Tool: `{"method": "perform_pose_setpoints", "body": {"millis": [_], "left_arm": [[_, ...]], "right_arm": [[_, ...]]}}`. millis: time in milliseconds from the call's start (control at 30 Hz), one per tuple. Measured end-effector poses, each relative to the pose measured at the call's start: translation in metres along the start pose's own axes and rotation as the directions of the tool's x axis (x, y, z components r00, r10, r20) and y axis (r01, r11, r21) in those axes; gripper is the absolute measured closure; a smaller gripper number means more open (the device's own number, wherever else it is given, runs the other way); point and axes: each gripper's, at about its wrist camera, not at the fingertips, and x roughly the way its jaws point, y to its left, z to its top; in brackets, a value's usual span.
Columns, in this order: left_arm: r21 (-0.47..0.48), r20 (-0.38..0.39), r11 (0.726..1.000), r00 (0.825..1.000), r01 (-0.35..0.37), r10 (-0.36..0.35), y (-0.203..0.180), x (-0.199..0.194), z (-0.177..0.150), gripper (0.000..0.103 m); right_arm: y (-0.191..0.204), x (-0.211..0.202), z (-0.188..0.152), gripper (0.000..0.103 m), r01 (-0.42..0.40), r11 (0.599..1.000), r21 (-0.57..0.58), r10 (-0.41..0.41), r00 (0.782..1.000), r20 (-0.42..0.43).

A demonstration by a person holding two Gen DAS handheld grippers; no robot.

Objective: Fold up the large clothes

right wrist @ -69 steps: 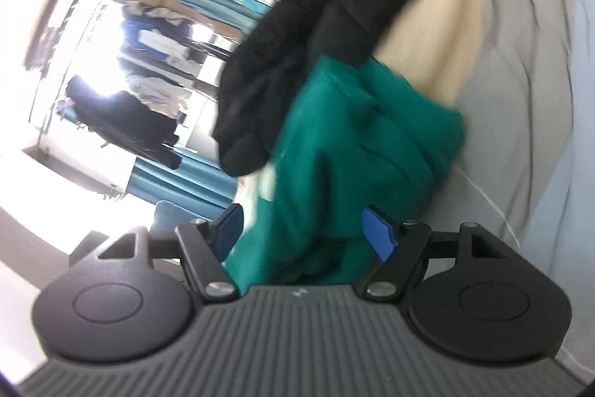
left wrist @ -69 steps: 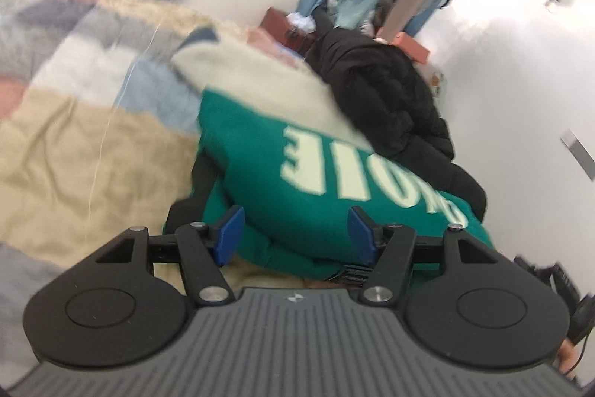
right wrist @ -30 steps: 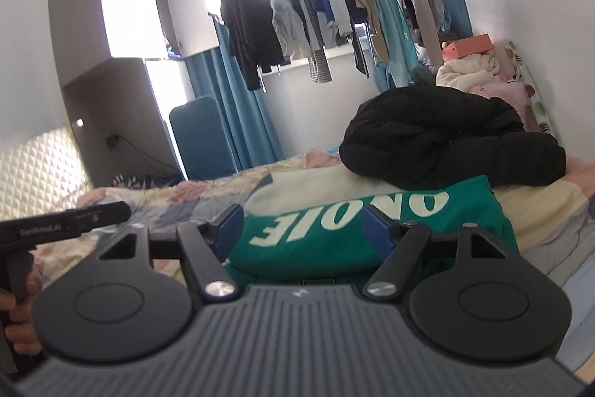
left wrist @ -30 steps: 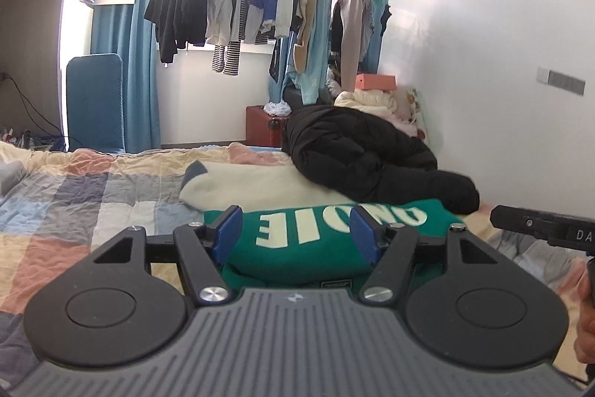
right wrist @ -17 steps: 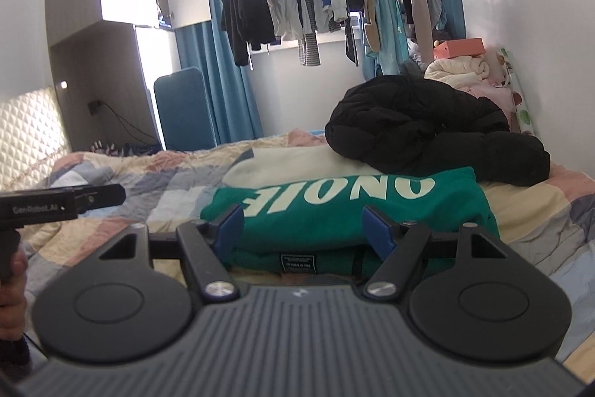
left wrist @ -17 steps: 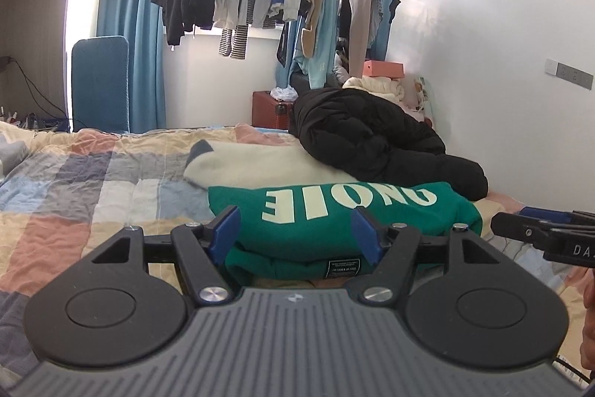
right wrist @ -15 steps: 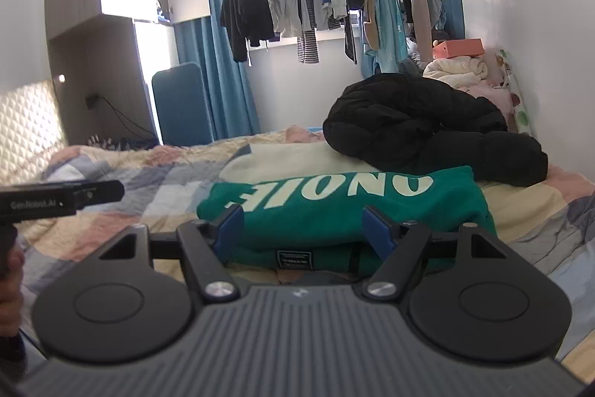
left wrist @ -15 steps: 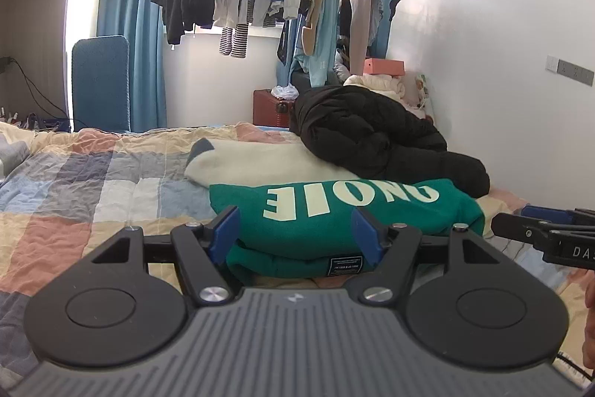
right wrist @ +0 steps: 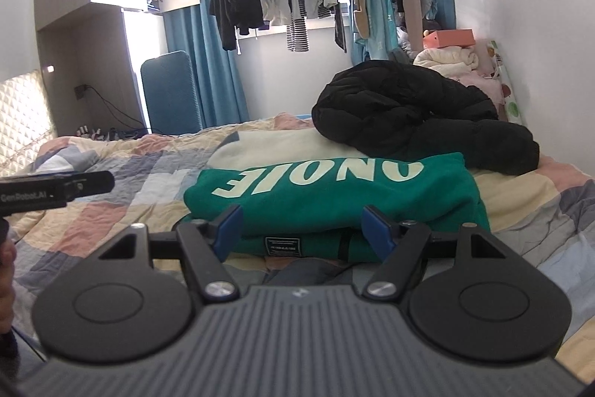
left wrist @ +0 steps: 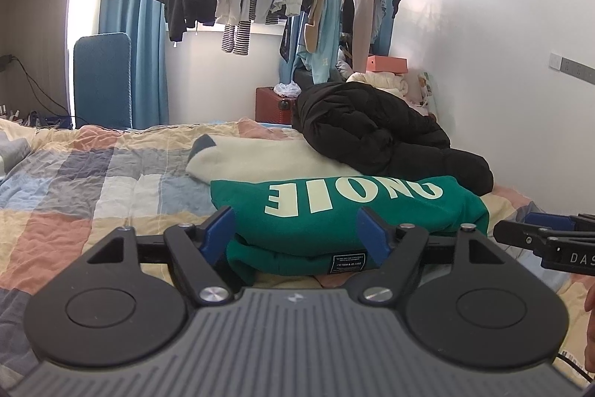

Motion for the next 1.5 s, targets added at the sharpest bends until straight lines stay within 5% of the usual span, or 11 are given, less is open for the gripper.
{"method": "perform_pose_setpoints", "body": {"millis": [333,1500], "left_arm": [[-0.005,0.014,1.000,1.000,0.002,-0.002,-0.001,-0.003,0.001,0.002],[0.012,0.010,0.999,0.999,-0.036,0.036,-0.009,-0.009,0.000,0.000]], "right_arm": [[0.000,-0.007,0.003,0.030,0.017,1.000,-0.018,-0.017,1.000,0.013],[0.010,-0.020,-0.003,0.030,0.078,0.997,-0.029,-0.078,0.997,0.004]]}}
